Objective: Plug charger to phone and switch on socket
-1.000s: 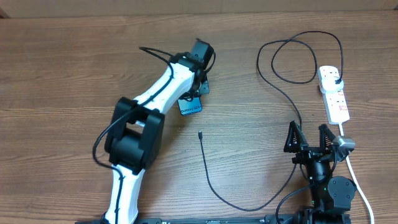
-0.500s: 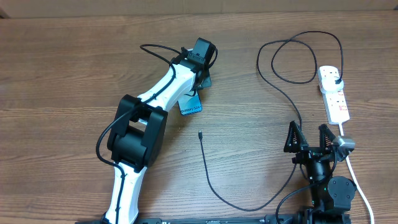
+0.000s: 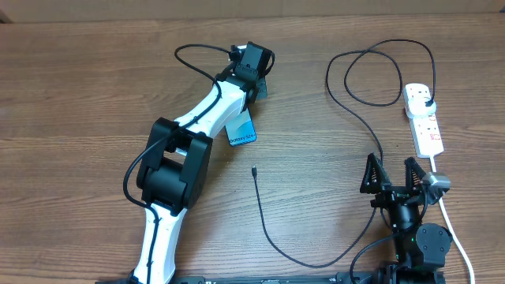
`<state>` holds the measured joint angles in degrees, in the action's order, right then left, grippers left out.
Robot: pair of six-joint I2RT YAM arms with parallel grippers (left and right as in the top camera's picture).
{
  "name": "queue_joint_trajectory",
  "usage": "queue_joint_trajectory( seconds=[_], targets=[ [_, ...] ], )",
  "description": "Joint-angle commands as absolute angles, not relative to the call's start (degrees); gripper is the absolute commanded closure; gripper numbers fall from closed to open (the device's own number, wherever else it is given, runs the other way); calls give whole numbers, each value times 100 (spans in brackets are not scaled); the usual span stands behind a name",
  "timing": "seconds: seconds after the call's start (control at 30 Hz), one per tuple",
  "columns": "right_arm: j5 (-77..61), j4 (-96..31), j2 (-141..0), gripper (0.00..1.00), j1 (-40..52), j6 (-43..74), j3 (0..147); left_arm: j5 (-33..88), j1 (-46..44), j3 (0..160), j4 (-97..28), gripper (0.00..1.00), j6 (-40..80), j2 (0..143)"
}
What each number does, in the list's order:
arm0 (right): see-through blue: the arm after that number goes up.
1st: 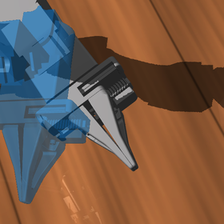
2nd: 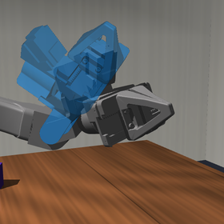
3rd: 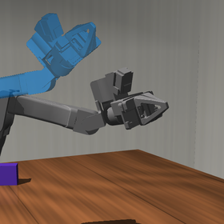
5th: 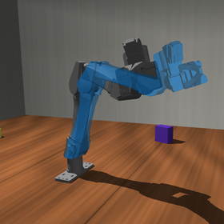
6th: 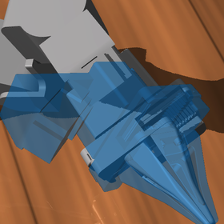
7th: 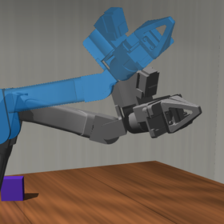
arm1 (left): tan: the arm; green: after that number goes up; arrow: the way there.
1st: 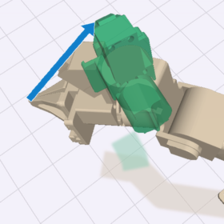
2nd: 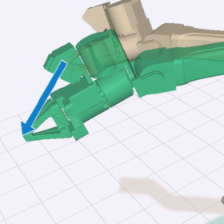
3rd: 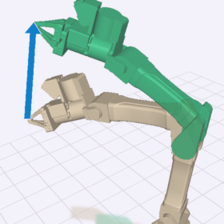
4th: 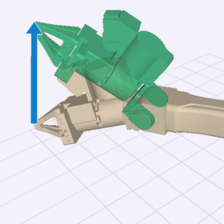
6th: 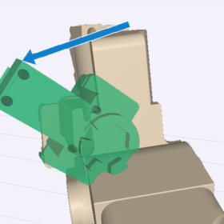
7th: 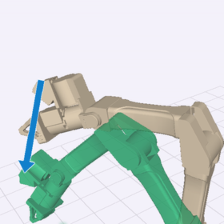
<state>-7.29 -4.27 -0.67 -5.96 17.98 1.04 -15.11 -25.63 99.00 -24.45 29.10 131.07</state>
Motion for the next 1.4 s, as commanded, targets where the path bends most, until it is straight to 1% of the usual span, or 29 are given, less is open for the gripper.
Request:
queue_joint_trajectory(
  seconds=[0.0, 0.1, 0.17, 0.2, 0.3, 0.57, 0.93, 0.97, 1.1, 1.13, 1.27, 1.37],
  targets=[
    [-762, -403, -16, 0, -569, 1791, 45, -1922, -2536, 9874, -2324, 36, 2563, 13190],
    [-762, -403, -16, 0, -569, 1791, 45, -1949, -2523, 9874, -2300, 33, 2567, 13190],
    [-762, -403, -16, 0, -569, 1791, 45, -1944, -2519, 9872, -2329, 33, 2571, 13196],
    [-762, -403, -16, 0, -569, 1791, 45, -1942, -2519, 9872, -2327, 35, 2574, 13220],
    [-762, -403, -16, 0, -569, 1791, 45, -1927, -2521, 9872, -2217, 35, 2569, 13356],
    [-762, -403, -16, 0, -569, 1791, 45, -1918, -2477, 9872, -2241, 27, 2567, 13485],
    [-762, -403, -16, 0, -569, 1791, 45, -1061, -2477, 9872, -3367, 26, 2567, 13485],
    [-762, -403, -16, 0, -569, 1791, 45, -1050, -2480, 9872, -3470, 25, 2567, 13485],
    [-762, -403, -16, 0, -569, 1791, 45, -1076, -2469, 9872, -3728, 11, 2563, 13485],
    [-762, -403, -16, 0, -569, 1791, 45, -1109, -2462, 9872, -3745, 1, 2534, 13485],
    [-762, -403, -19, 0, -569, 1791, 45, -1549, -2403, 9874, -3750, 1, 2423, 13485],
    [-762, -403, -16, 0, -569, 1791, 45, -1533, -2338, 9874, -3800, 0, 2449, 13485]
  ],
)
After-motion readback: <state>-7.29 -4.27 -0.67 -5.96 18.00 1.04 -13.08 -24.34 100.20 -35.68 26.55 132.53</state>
